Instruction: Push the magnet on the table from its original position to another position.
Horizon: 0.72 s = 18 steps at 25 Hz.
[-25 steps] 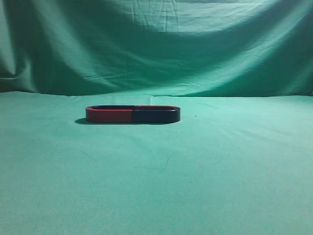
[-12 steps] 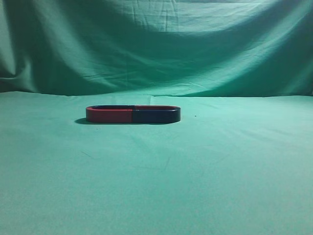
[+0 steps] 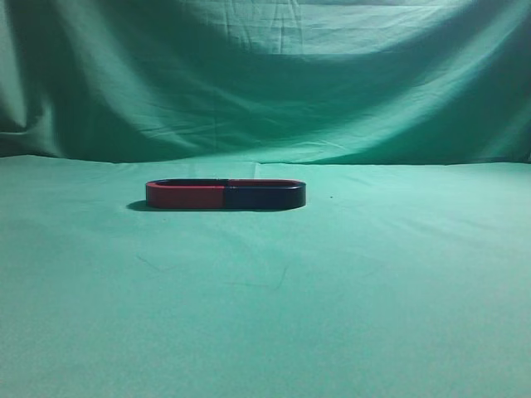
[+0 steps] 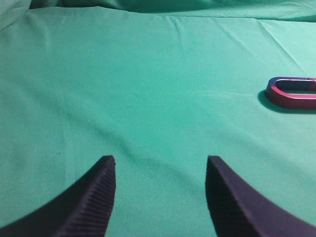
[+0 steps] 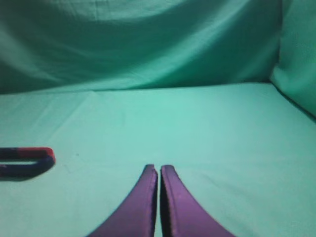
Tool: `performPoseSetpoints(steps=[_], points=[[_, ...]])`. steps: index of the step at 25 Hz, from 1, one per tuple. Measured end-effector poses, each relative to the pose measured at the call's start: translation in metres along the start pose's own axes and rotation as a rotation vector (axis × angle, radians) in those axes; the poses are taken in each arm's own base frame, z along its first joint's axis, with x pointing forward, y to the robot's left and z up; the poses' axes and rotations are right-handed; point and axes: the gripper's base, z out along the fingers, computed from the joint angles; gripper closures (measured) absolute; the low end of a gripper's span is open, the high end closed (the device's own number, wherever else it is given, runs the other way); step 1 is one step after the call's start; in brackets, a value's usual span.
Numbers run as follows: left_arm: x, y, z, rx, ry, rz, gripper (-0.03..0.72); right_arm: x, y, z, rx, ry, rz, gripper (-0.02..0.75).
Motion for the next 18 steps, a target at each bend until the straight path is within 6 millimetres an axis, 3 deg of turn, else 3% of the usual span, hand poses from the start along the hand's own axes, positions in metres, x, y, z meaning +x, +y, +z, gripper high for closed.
performPoseSetpoints(steps=[9,18], points=[[0.0,0.0,0.0,0.0,0.0,0.0,0.316,0.019,-0.003,-0.001,0.048,0.172,0.028,0.738],[0.0,0.0,0.0,0.0,0.0,0.0,0.316,0.022,-0.003,-0.002,0.052,0.196,0.036,0.738]])
